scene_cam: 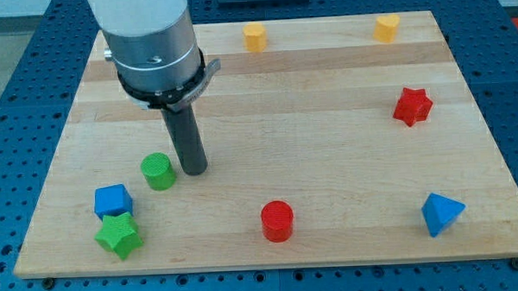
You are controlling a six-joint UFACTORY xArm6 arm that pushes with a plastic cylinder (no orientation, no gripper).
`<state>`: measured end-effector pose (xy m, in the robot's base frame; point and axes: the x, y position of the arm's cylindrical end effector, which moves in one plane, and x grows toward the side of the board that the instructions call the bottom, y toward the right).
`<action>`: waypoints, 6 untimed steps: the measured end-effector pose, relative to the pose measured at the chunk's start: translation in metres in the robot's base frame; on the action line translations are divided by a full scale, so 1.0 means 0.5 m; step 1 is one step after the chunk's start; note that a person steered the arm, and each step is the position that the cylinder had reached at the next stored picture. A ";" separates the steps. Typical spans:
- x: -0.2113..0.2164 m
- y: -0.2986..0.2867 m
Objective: Adjust the green circle into the blue cube
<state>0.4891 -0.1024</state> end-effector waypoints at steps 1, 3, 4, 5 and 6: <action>-0.073 0.004; -0.046 -0.072; -0.019 -0.113; 0.014 -0.145; 0.032 -0.161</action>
